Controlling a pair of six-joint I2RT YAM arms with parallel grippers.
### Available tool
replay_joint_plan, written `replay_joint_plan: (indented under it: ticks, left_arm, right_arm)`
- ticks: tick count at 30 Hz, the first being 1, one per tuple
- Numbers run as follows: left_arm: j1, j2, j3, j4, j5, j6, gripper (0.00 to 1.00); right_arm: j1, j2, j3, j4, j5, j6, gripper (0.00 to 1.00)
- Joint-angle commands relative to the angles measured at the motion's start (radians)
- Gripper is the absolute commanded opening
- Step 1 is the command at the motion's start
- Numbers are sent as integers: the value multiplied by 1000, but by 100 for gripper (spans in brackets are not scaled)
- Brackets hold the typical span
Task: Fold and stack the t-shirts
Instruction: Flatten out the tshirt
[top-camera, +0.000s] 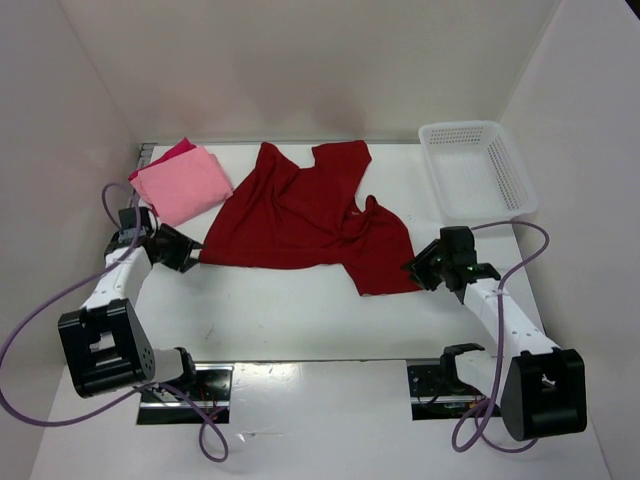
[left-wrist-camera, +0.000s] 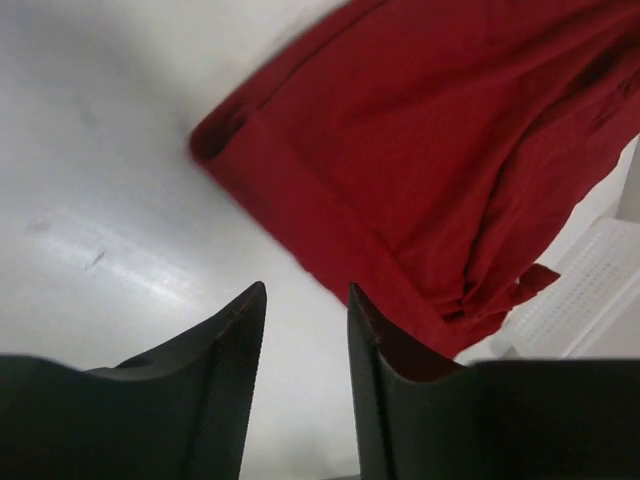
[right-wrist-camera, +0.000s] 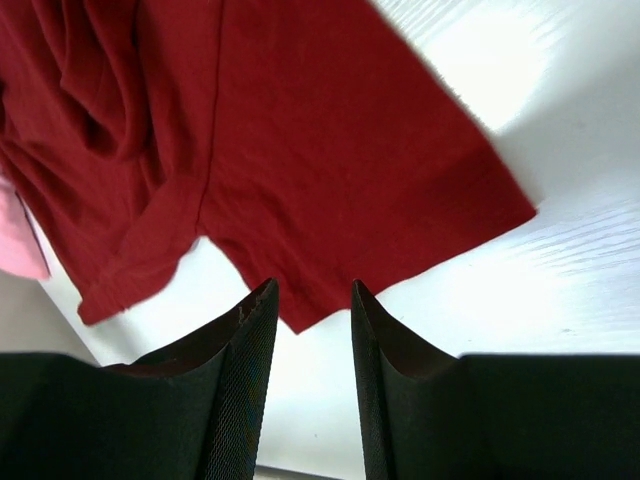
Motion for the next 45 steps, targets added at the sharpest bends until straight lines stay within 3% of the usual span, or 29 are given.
replay_joint_plan:
  ticks: [1, 16, 30, 45]
  left_arm:
    - [-50, 60, 93, 50, -100, -66, 43]
    - [-133, 259, 137, 31, -318, -172, 41]
    - [-142, 215, 128, 73, -285, -231, 43]
    - [-142, 331, 117, 113, -306, -231, 46]
  right_arm:
    - [48, -37, -13, 54, -7, -3, 40]
    - [160, -109, -2, 84, -25, -22, 40]
    - [201, -119, -20, 94, -45, -32, 40]
    - [201, -99, -20, 103, -54, -32, 40]
